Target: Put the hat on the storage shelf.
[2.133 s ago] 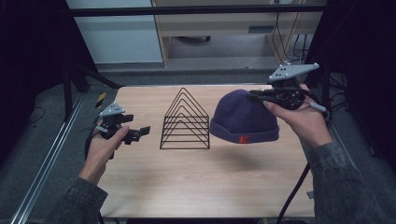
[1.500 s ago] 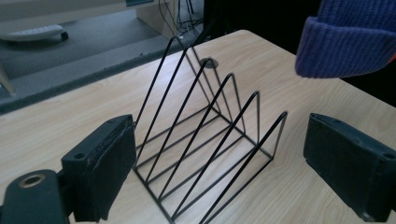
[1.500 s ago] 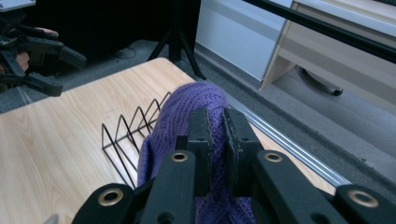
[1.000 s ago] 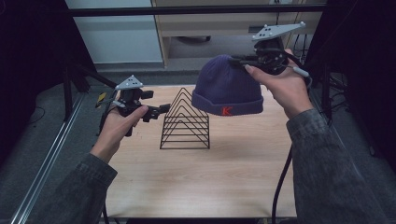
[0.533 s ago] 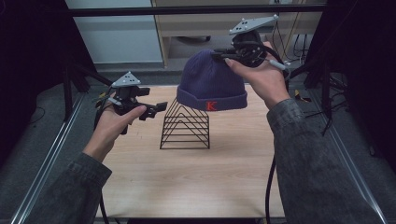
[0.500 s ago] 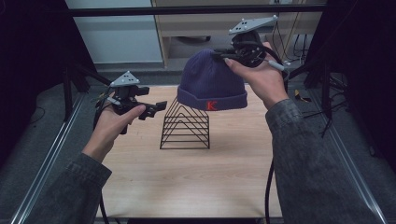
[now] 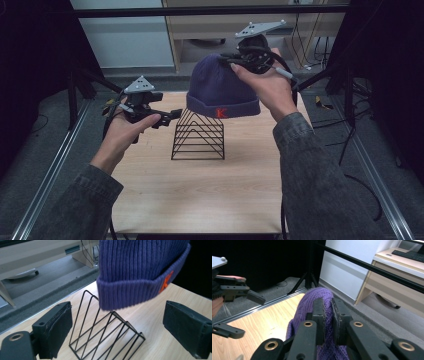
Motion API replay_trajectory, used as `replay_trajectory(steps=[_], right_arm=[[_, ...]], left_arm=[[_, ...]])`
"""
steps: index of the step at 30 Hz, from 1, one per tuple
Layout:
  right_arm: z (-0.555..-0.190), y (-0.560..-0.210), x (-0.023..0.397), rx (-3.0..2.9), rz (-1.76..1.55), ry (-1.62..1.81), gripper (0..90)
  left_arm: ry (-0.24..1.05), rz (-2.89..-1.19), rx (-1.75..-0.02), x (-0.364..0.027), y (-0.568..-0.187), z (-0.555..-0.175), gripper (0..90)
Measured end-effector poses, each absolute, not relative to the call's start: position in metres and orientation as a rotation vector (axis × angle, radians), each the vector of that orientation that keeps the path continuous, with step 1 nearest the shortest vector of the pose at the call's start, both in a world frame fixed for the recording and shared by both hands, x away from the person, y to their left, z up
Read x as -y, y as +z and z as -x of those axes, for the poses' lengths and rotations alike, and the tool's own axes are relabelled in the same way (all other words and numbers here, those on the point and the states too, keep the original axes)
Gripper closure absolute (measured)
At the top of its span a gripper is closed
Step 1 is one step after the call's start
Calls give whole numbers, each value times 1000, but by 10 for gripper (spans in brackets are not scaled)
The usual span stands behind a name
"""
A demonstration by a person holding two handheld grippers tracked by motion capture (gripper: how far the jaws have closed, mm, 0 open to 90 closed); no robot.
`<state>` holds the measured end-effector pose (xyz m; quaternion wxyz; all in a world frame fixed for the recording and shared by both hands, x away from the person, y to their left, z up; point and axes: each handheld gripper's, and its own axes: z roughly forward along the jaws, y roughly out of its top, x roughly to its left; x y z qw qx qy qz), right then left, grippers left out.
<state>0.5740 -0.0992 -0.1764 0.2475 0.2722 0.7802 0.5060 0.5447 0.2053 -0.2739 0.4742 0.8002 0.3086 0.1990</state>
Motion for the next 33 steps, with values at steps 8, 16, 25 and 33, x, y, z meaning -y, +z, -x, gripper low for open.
replay_trajectory(steps=[8, 16, 25, 33], right_arm=[[-574, -181, 72, -2161, -679, 1427, 822], [-570, -180, 60, -2171, -647, 1458, 821], [-569, -177, 59, -2167, -650, 1482, 821], [-575, -183, 63, -2177, -681, 1461, 820]], left_arm=[[482, -1951, -760, -217, -280, -558, 76], [405, -1959, -765, -221, -295, -569, 67], [312, -2004, -712, -205, -308, -578, 62], [396, -2025, -717, -199, -309, -578, 607]])
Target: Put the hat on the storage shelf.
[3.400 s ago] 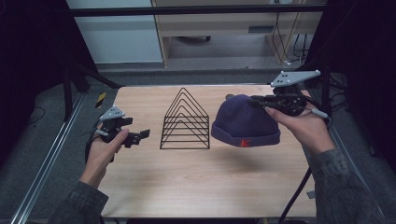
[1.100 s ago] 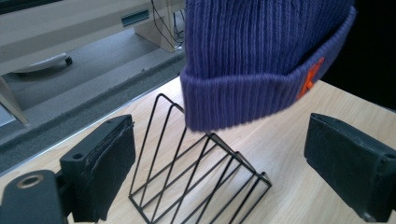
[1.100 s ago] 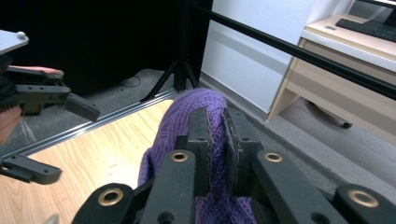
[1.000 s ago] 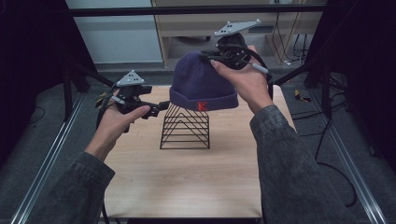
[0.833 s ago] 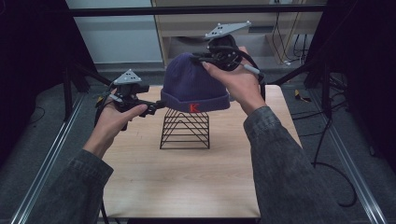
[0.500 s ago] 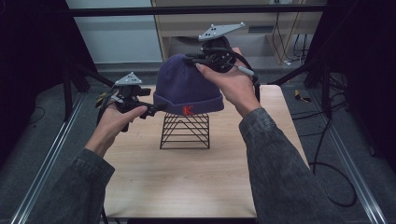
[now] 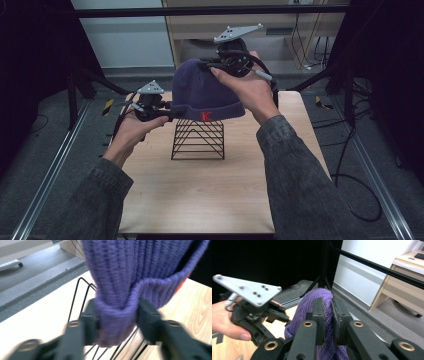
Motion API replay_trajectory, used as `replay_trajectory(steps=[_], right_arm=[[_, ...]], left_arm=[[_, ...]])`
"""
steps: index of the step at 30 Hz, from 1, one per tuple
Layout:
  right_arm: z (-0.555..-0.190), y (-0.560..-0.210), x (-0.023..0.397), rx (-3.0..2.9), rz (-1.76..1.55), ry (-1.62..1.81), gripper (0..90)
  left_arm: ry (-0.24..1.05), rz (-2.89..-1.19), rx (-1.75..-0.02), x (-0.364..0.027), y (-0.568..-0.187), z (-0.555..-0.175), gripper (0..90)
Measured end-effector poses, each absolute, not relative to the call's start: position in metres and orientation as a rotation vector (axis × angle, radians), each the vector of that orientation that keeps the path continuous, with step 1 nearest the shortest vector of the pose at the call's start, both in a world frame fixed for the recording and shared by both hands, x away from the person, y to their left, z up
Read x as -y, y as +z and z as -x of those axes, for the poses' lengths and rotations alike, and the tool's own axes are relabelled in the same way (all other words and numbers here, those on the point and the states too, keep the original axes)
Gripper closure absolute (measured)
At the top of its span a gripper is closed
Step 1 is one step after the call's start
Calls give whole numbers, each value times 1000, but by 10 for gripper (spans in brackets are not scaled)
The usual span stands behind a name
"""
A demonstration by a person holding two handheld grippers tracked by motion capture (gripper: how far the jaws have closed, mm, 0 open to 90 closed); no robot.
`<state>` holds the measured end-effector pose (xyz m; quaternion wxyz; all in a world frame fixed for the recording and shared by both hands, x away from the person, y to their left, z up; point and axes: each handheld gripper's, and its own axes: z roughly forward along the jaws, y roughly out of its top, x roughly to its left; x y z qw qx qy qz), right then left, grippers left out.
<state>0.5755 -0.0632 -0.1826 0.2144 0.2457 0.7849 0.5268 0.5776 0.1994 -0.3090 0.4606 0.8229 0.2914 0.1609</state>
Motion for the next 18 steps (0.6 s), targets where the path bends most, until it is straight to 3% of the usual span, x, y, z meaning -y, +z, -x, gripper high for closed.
replay_trajectory(steps=[5, 18], right_arm=[[-580, -187, 69, -2171, -720, 1450, 819], [-595, -206, 62, -2204, -770, 1395, 816]], left_arm=[[432, -2031, -736, -202, -302, -570, 672], [447, -2035, -790, -214, -306, -564, 672]])
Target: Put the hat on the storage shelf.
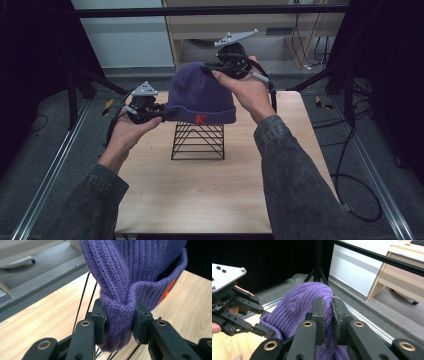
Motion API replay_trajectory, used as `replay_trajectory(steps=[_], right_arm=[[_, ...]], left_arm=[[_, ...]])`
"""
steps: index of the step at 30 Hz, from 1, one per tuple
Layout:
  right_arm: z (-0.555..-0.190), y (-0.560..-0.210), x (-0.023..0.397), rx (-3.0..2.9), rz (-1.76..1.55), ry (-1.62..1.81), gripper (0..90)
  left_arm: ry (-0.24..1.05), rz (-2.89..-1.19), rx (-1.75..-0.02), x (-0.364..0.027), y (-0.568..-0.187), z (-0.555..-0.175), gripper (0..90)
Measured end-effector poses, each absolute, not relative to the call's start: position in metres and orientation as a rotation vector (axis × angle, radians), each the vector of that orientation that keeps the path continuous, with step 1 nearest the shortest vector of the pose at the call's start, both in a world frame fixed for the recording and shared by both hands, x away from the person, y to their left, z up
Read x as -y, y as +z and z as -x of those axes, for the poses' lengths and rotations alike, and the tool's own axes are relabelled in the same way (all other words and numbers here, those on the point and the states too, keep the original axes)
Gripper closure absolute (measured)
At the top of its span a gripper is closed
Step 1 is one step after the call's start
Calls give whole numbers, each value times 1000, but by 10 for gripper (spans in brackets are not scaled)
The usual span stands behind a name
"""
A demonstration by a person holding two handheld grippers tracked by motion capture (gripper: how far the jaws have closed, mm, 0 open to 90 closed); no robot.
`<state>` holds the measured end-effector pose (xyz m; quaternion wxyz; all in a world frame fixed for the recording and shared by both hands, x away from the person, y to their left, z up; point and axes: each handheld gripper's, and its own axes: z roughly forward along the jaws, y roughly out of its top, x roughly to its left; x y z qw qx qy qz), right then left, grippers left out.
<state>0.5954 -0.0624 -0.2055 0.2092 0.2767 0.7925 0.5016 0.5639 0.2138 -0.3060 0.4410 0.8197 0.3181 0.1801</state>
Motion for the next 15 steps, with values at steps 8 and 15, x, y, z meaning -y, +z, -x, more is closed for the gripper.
replay_trajectory(steps=[8, 15], right_arm=[[-597, -225, 56, -2266, -769, 1333, 814], [-598, -236, 57, -2291, -776, 1324, 814]], left_arm=[[429, -2057, -823, -223, -325, -564, 680], [413, -2058, -832, -225, -335, -559, 685]])
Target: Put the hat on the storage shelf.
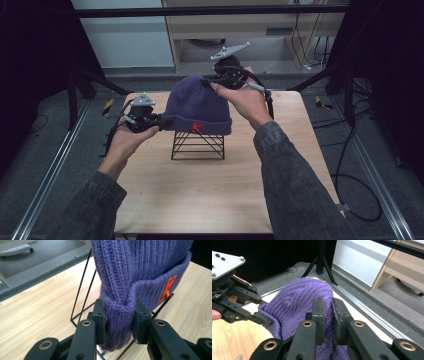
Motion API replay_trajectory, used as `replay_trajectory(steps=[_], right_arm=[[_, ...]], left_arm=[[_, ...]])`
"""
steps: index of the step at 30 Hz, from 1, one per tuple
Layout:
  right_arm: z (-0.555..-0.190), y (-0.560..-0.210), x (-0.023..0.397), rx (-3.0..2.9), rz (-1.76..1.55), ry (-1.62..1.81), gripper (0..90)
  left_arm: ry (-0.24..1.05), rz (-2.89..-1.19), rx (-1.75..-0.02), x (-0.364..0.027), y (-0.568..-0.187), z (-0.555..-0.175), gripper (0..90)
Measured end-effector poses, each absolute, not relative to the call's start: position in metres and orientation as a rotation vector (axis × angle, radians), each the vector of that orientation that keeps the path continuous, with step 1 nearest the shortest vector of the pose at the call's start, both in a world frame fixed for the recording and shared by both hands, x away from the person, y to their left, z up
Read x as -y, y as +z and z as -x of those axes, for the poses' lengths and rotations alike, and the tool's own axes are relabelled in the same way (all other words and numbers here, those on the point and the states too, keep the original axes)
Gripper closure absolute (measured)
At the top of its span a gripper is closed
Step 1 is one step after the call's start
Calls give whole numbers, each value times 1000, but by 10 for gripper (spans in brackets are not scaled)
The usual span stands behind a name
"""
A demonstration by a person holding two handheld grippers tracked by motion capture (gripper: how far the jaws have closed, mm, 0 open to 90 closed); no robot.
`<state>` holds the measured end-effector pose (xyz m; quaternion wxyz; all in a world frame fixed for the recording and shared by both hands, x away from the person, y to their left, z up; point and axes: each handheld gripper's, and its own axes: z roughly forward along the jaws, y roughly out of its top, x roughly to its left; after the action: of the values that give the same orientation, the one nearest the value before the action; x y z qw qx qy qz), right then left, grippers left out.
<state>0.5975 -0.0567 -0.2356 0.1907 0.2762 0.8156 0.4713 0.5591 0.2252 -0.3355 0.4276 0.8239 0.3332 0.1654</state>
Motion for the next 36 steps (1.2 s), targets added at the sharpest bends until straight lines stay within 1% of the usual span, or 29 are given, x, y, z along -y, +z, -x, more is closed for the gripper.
replay_trajectory(steps=[17, 36], right_arm=[[-590, -239, 46, -2338, -729, 1303, 813], [-588, -259, 50, -2381, -727, 1290, 808]], left_arm=[[428, -2070, -848, -231, -347, -556, 692], [435, -2096, -859, -225, -368, -557, 695]])
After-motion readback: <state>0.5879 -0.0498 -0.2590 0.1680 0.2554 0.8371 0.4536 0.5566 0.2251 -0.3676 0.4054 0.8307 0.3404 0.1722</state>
